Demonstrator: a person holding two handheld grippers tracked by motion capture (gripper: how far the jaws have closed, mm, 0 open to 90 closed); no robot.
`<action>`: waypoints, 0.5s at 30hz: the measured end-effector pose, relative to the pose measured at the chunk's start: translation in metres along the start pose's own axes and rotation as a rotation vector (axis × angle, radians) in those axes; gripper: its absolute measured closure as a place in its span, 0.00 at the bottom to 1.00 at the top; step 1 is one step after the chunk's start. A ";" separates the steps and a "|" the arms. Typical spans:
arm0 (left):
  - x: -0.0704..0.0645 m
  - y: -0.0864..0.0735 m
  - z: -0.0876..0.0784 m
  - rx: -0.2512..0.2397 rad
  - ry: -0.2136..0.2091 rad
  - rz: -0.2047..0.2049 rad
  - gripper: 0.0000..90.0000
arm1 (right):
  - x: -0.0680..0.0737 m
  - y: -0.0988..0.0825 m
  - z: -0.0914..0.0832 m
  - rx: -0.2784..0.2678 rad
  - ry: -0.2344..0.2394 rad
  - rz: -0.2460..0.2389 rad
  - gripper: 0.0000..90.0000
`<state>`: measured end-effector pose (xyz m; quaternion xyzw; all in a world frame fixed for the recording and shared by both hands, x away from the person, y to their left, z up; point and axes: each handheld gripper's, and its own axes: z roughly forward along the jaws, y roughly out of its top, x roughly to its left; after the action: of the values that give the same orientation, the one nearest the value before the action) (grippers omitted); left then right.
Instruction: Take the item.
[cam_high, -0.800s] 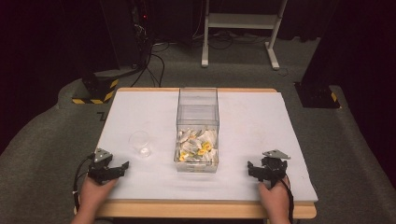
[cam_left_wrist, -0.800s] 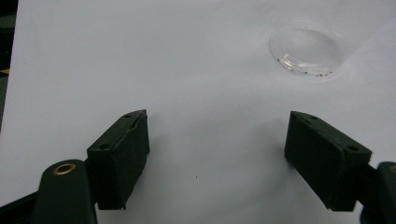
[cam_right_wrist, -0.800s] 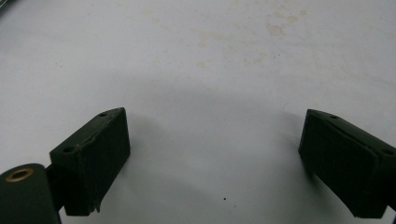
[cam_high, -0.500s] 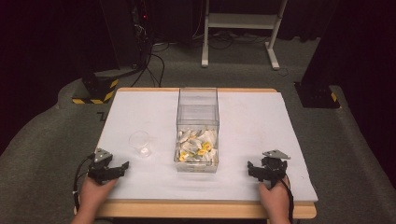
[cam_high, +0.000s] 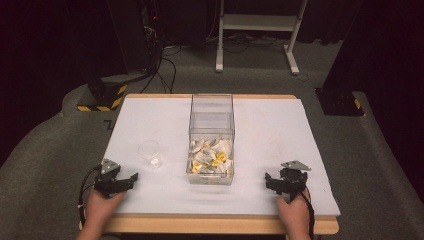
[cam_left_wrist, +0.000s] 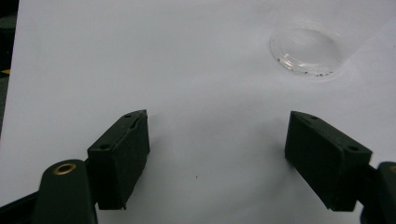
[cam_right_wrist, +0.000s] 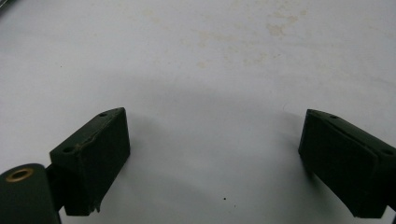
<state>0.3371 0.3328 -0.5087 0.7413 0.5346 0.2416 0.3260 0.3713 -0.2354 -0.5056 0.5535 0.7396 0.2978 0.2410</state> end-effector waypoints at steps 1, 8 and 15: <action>0.000 0.000 0.000 0.003 0.001 0.000 0.25 | 0.000 0.000 0.000 0.000 0.000 0.000 0.10; 0.000 0.000 0.000 0.004 0.004 0.000 0.25 | 0.000 0.000 0.000 0.000 0.000 0.000 0.10; -0.002 0.000 -0.002 0.009 0.010 0.001 0.24 | 0.000 0.000 0.000 0.000 -0.001 0.000 0.10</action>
<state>0.3356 0.3309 -0.5074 0.7420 0.5369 0.2431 0.3196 0.3713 -0.2354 -0.5056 0.5534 0.7396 0.2975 0.2413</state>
